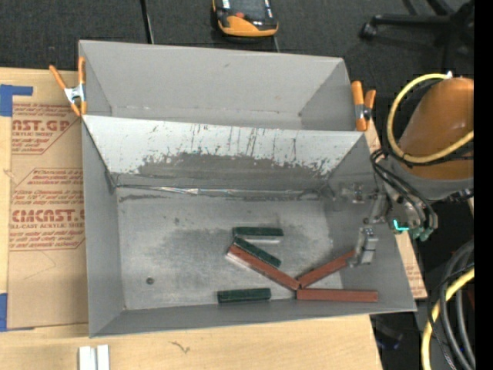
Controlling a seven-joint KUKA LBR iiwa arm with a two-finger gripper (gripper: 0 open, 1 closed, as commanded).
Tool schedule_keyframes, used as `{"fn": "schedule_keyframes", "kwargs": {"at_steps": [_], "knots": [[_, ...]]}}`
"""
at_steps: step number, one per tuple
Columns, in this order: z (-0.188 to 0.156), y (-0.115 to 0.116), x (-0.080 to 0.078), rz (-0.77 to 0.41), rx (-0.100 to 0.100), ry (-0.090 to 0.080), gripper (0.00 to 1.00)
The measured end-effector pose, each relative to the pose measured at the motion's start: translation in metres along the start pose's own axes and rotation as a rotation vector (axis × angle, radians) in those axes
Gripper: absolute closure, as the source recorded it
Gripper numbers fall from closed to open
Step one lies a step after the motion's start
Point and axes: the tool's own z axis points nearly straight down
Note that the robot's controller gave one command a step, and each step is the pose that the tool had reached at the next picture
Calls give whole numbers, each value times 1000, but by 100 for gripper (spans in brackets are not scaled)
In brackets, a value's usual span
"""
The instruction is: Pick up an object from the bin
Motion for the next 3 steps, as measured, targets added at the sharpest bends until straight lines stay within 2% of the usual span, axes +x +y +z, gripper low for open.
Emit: {"fn": "schedule_keyframes", "kwargs": {"at_steps": [1, 2, 3], "knots": [[-4, 1, -2, -2, 1, -8, 0], [43, -2, 1, -143, 2, -10, 0], [131, -5, -8, -414, 4, -13, 0]]}}
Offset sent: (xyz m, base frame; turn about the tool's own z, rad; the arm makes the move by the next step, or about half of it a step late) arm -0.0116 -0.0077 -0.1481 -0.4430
